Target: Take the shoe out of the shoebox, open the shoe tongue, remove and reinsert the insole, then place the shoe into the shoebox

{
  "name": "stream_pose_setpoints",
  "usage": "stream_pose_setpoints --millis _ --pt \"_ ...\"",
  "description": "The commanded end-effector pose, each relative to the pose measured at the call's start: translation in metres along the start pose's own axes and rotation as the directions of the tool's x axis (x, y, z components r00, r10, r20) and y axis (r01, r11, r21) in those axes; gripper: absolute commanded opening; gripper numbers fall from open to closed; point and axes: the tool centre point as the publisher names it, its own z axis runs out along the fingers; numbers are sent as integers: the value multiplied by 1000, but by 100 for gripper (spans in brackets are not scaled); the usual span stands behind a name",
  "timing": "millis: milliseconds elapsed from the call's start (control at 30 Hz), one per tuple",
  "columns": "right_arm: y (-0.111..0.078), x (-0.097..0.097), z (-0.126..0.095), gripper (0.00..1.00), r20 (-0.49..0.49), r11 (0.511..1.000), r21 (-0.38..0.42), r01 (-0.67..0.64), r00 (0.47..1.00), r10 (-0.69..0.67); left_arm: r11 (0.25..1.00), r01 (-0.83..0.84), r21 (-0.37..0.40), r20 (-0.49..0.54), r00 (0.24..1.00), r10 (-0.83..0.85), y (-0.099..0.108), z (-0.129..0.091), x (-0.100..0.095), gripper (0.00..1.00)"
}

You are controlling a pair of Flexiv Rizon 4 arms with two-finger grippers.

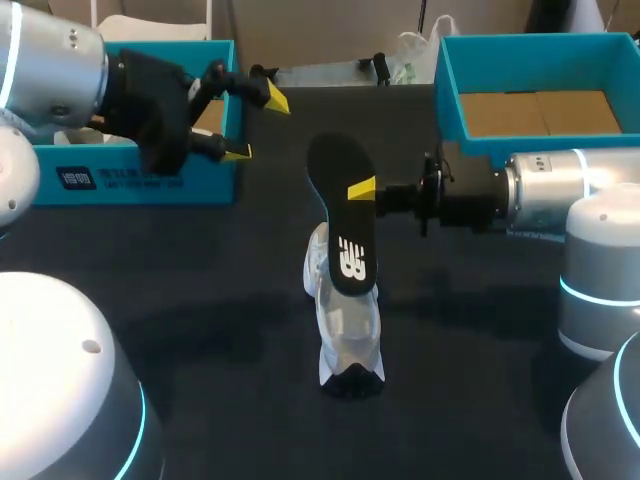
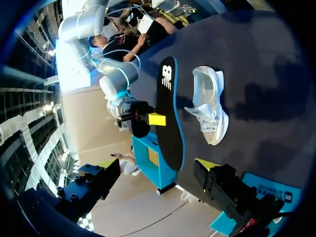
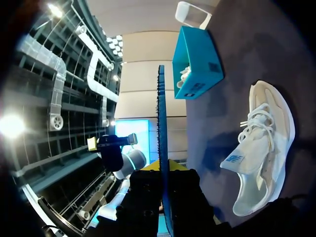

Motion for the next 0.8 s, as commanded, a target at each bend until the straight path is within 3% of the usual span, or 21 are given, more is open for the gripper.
stream_pose_setpoints --millis 33,100,333,500,800 --pt "0 1 2 0 4 1000 -2 -1 1000 1 994 -27 104 -135 990 41 19 11 -28 100" --pt "0 1 2 0 4 1000 -2 -1 1000 1 990 -8 144 -133 991 28 21 11 -35 100" --pt "0 1 2 0 4 1000 -2 -1 1000 1 955 76 285 -391 919 44 20 30 -49 100" --pt "0 1 2 0 4 1000 -2 -1 1000 1 942 132 310 -531 846 56 21 45 -54 100" --pt "0 1 2 0 4 1000 -2 -1 1000 1 904 178 389 -656 742 136 25 76 -69 100"
